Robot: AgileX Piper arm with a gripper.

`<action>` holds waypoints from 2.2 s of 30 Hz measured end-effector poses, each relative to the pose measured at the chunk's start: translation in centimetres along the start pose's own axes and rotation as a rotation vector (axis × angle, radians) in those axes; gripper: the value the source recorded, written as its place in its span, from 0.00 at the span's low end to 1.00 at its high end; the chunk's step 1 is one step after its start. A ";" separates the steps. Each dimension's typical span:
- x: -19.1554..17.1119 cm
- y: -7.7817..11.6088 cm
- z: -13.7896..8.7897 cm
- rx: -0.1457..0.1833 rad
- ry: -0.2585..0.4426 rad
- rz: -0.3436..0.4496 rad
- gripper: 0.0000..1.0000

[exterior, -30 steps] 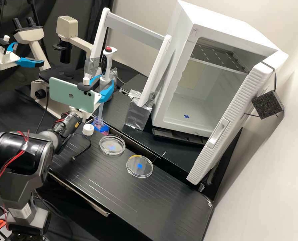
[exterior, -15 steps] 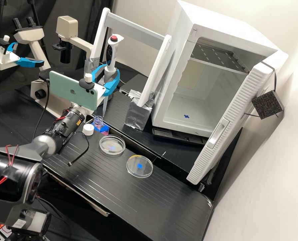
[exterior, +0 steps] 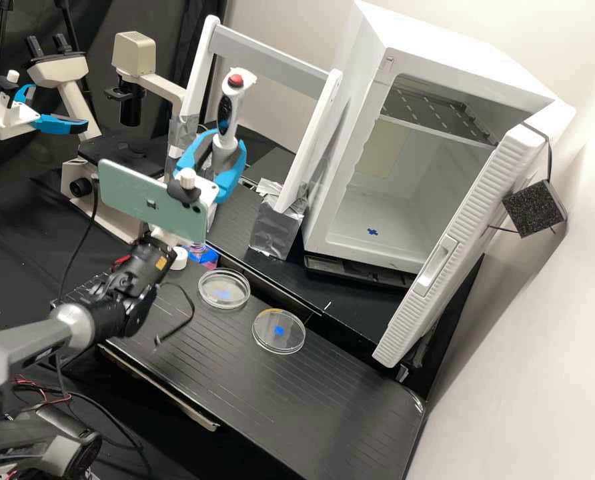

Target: Use the pipette

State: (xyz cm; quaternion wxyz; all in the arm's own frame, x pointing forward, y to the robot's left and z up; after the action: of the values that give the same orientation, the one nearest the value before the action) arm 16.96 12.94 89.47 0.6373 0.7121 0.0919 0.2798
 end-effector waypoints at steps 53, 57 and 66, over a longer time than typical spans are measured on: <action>0.9 0.1 -0.4 0.065 0.092 -0.190 0.00; 4.1 -0.4 -2.2 0.042 0.120 -0.285 0.00; 11.9 -0.8 -4.5 -0.037 0.014 -0.384 0.00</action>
State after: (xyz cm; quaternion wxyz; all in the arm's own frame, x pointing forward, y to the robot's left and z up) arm 24.62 22.77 92.18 0.6912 0.6677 0.2255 0.1598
